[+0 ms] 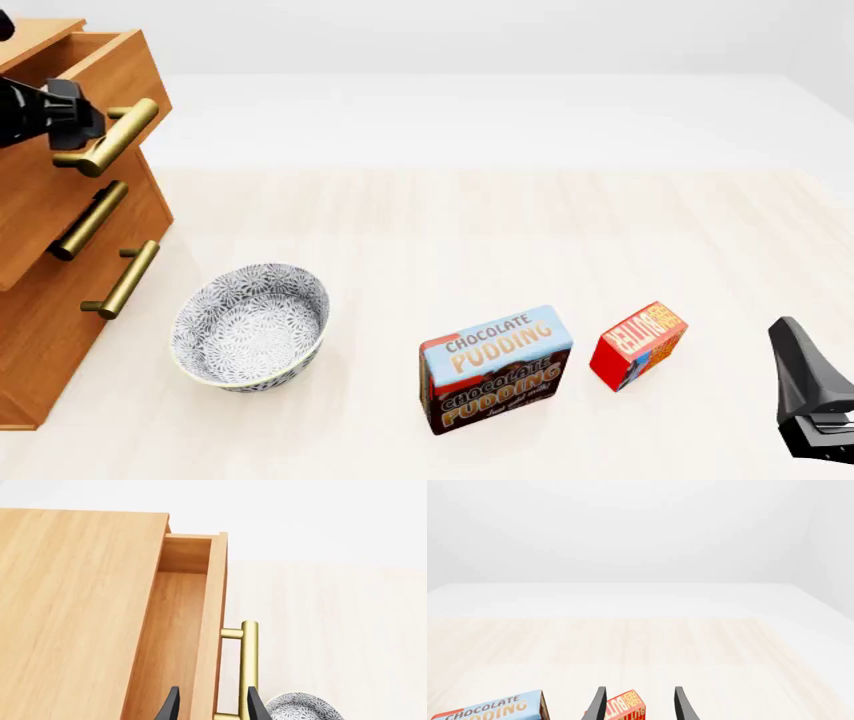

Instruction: Put the butter at the back in the top drawer of the cabinet and close it.

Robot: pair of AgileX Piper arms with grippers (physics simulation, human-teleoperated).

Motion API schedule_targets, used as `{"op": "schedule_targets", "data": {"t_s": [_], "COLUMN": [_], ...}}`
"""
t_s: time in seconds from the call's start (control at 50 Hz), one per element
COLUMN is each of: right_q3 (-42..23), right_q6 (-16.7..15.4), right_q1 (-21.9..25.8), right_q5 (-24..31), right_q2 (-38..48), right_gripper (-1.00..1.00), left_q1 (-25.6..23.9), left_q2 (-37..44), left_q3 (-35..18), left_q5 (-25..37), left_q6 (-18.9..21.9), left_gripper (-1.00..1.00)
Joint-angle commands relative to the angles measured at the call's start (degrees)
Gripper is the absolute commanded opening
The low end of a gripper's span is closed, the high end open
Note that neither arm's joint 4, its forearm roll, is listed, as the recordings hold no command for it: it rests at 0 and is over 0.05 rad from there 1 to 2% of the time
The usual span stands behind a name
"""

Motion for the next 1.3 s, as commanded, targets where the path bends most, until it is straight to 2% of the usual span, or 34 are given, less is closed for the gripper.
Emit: {"op": "schedule_targets", "data": {"t_s": [0.02, 1.3], "right_q3": [0.0, 0.0], "right_q6": [0.0, 0.0], "right_q1": [0.0, 0.0], "right_q5": [0.0, 0.0], "right_q2": [0.0, 0.0], "right_gripper": [1.0, 1.0], "left_q1": [-0.4, -4.0], "left_q2": [0.5, 0.3], "left_q3": [0.2, 1.0], "left_q5": [0.1, -0.2], "left_q6": [-0.1, -0.7], "left_gripper": [1.0, 1.0]}}
